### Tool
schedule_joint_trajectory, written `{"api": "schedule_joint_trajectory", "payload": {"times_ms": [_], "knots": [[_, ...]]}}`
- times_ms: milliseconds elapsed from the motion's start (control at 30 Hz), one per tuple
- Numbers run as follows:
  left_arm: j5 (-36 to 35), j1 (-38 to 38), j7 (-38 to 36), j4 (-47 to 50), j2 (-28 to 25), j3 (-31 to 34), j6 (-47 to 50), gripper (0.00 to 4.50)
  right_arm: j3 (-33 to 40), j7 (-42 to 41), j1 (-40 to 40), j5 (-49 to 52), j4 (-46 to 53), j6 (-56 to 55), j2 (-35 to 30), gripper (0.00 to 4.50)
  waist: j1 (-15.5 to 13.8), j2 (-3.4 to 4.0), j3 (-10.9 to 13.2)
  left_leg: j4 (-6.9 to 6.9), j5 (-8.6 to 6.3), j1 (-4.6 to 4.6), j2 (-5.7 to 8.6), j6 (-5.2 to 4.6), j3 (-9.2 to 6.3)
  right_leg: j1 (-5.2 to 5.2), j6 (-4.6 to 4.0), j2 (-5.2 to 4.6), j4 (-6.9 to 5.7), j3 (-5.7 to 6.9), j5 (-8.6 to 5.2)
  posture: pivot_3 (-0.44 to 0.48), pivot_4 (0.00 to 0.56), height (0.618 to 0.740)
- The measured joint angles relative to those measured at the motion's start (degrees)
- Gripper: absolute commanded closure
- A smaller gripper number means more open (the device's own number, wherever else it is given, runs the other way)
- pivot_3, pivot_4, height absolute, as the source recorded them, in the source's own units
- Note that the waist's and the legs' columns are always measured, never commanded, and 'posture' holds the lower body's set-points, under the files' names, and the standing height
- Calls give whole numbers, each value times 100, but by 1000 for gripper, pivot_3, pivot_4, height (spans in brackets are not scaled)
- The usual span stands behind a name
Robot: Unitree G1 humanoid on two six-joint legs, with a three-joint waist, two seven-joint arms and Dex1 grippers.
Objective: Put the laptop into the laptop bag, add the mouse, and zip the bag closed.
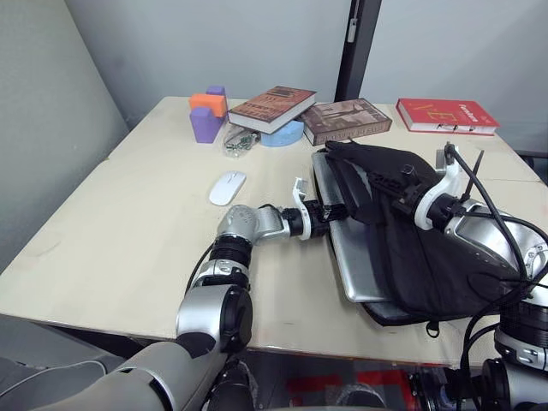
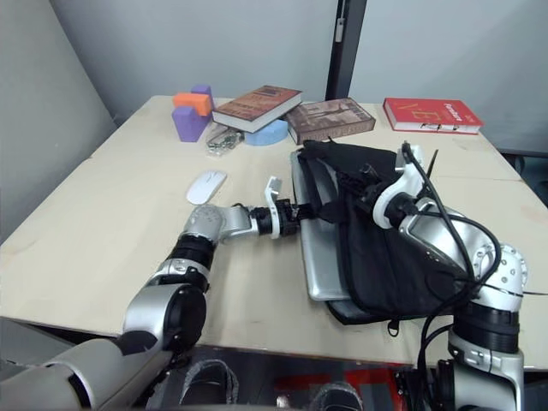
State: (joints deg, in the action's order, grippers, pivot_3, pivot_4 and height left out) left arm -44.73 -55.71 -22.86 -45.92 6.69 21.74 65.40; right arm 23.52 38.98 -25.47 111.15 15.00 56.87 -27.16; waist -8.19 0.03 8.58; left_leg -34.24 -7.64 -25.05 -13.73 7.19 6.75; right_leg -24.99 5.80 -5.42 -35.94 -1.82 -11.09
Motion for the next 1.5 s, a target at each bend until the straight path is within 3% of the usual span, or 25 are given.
{"api": "schedule_joint_trajectory", "payload": {"times_ms": [767,1100,1500], "knots": [[4,-710,122,-1288,125,147,-821,4207,0,136,-5,0,-14,-64,48,4469,-23,1,0,-9,-2,-8,46,-4,0,3,27,-45,2,-4,15,0,150,730],[79,-779,-79,-1287,143,-268,-797,4207,-1,159,-7,0,-15,-70,48,4469,-33,1,0,-10,-1,-10,50,-5,-1,3,29,-50,2,-3,17,0,150,730],[1,-967,213,-1557,179,25,-937,4207,-39,167,-77,0,-15,-71,76,4469,-27,1,-1,-11,-1,-14,54,-6,-1,2,36,-54,5,-2,20,0,150,730]]}}
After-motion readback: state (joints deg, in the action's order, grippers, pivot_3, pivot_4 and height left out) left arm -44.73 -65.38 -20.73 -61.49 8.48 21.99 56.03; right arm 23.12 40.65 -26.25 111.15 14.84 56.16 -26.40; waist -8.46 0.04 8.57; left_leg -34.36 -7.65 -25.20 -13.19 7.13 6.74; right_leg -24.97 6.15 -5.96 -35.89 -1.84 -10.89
